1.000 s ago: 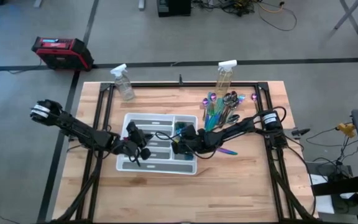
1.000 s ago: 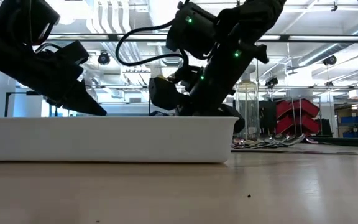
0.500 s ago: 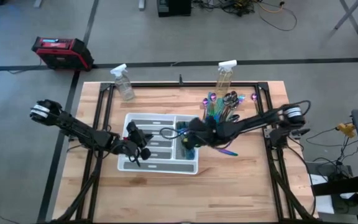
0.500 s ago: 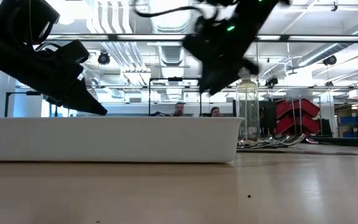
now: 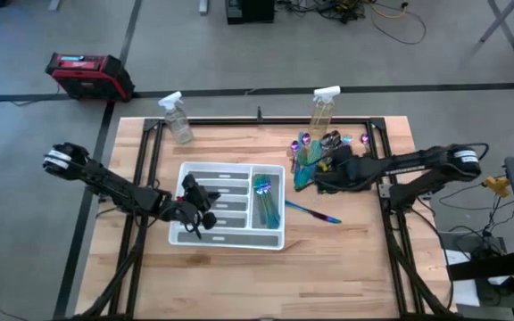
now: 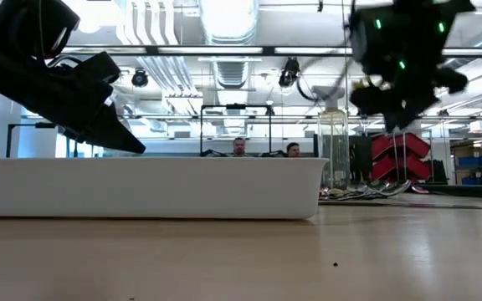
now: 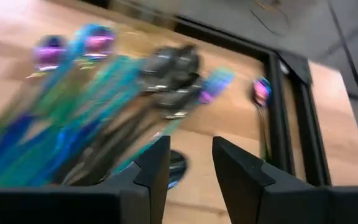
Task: Sort silverware
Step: Put the blue fork with the other blue forks on the silverware tray
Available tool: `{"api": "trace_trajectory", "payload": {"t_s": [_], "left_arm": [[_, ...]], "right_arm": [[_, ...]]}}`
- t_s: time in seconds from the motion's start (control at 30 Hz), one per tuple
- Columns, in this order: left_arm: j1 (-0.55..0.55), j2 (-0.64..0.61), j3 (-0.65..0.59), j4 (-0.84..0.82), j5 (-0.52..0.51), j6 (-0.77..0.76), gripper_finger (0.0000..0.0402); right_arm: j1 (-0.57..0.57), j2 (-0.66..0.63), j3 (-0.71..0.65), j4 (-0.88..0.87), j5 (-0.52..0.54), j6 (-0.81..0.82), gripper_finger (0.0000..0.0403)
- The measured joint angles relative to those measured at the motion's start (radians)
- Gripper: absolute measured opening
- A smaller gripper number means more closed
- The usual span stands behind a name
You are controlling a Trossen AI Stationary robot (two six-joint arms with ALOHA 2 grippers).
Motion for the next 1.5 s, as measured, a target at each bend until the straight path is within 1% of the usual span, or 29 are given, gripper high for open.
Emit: {"api": "trace_trajectory", "payload": {"t_s": [0.1, 0.27, 0.33, 0.4, 0.5, 0.57, 0.6, 0.63, 0.67, 0.77, 0.83, 0.97, 1.07, 1.17, 1.23, 1.33, 1.4, 1.5], "left_arm": [[0.000, 0.001, 0.000, 0.004, 0.000, 0.000, 0.0016], [0.000, 0.003, 0.000, 0.015, 0.000, -0.010, 0.0016], [0.000, 0.003, 0.000, 0.028, 0.000, -0.011, 0.0016], [0.000, 0.003, 0.000, 0.033, 0.000, -0.014, 0.0016], [0.000, 0.003, 0.000, 0.044, 0.000, -0.015, 0.0016], [0.000, 0.003, 0.000, 0.054, 0.000, -0.015, 0.0016], [0.000, 0.003, 0.000, 0.063, 0.000, -0.014, 0.0016], [0.000, 0.003, 0.000, 0.076, 0.000, -0.010, 0.0016], [0.000, 0.003, 0.000, 0.092, -0.001, -0.005, 0.0016], [0.000, 0.003, 0.000, 0.123, 0.000, 0.007, 0.0016], [0.000, 0.003, 0.000, 0.134, 0.000, 0.007, 0.0016], [0.000, 0.003, 0.000, 0.134, -0.001, 0.008, 0.0016], [0.001, 0.003, 0.000, 0.138, -0.015, 0.008, 0.0016], [0.001, 0.003, 0.000, 0.148, -0.019, 0.006, 0.0016], [0.001, 0.003, 0.000, 0.147, -0.019, 0.005, 0.0016], [0.001, 0.003, 0.000, 0.145, -0.019, 0.005, 0.0016], [0.001, 0.003, 0.000, 0.145, -0.019, 0.005, 0.0016], [0.001, 0.003, 0.000, 0.145, -0.019, 0.005, 0.0016]], "right_arm": [[-0.097, -0.035, -0.122, 0.131, -0.019, -0.047, 0.0099], [-0.251, -0.029, -0.278, 0.479, -0.091, -0.245, 0.0093], [-0.295, -0.015, -0.313, 0.608, -0.150, -0.313, 0.0092], [-0.312, 0.002, -0.332, 0.708, -0.227, -0.365, 0.0094], [-0.304, 0.033, -0.333, 0.789, -0.340, -0.433, 0.0099], [-0.295, 0.049, -0.317, 0.788, -0.407, -0.489, 0.0104], [-0.289, 0.052, -0.308, 0.788, -0.412, -0.519, 0.0107], [-0.286, 0.051, -0.301, 0.790, -0.394, -0.542, 0.0109], [-0.285, 0.048, -0.295, 0.791, -0.350, -0.549, 0.0112], [-0.289, 0.043, -0.287, 0.781, -0.193, -0.542, 0.0118], [-0.303, 0.043, -0.286, 0.773, -0.162, -0.553, 0.0120], [-0.330, 0.049, -0.291, 0.760, -0.187, -0.566, 0.0118], [-0.336, 0.069, -0.293, 0.773, -0.194, -0.545, 0.0111], [-0.323, 0.094, -0.294, 0.769, -0.247, -0.541, 0.0103], [-0.304, 0.107, -0.298, 0.743, -0.266, -0.545, 0.0100], [-0.265, 0.110, -0.297, 0.665, -0.256, -0.522, 0.0097], [-0.224, 0.102, -0.297, 0.592, -0.247, -0.492, 0.0098], [-0.144, 0.074, -0.297, 0.498, -0.261, -0.428, 0.0105]]}}
